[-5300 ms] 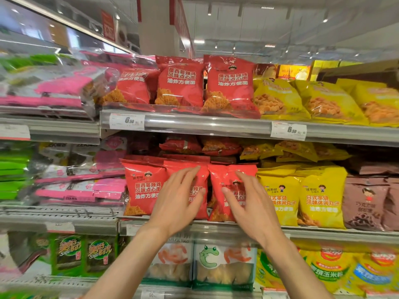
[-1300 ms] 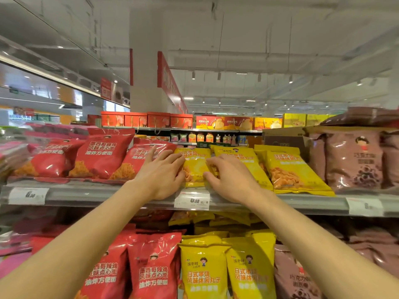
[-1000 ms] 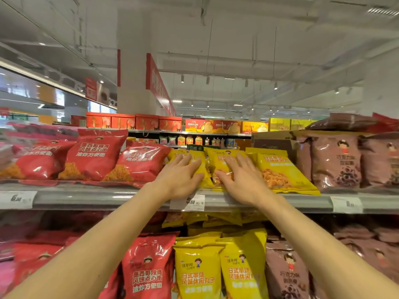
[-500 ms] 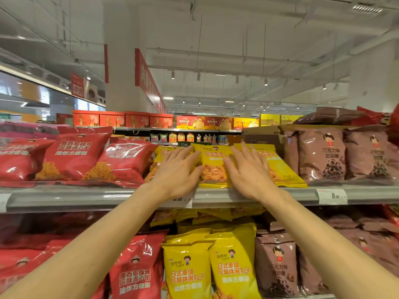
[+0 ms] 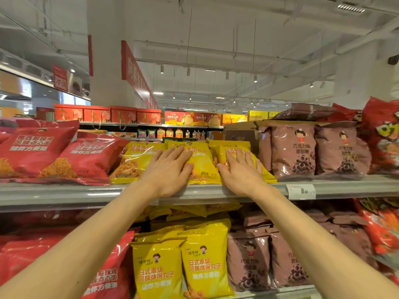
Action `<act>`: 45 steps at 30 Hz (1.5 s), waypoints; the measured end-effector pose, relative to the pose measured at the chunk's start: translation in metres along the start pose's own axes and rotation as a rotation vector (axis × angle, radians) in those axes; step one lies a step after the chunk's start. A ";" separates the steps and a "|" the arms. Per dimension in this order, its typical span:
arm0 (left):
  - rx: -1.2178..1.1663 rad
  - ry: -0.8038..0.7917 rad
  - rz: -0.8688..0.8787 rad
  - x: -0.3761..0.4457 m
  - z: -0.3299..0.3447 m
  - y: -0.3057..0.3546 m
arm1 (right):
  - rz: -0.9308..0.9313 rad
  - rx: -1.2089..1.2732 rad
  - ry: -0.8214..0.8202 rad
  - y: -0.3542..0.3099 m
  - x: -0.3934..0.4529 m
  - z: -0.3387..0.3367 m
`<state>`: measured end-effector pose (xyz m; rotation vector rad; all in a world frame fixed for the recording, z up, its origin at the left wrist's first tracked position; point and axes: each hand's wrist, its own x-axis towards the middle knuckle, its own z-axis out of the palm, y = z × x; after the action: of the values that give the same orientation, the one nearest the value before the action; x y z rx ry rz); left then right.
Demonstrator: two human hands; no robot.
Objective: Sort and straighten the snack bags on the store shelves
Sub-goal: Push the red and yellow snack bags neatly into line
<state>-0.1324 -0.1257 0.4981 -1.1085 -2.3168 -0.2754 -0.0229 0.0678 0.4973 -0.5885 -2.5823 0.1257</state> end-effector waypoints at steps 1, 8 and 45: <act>0.002 0.005 -0.003 -0.001 0.001 0.000 | -0.002 0.000 -0.004 0.000 0.000 0.000; -0.025 0.133 -0.020 -0.007 -0.002 0.013 | 0.043 0.063 0.090 0.006 -0.010 -0.001; -0.080 0.142 -0.079 -0.013 -0.004 0.032 | -0.156 0.132 0.108 0.038 -0.034 -0.015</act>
<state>-0.0997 -0.1155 0.4927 -1.0024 -2.2434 -0.4656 0.0259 0.0872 0.4882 -0.3357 -2.4813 0.2042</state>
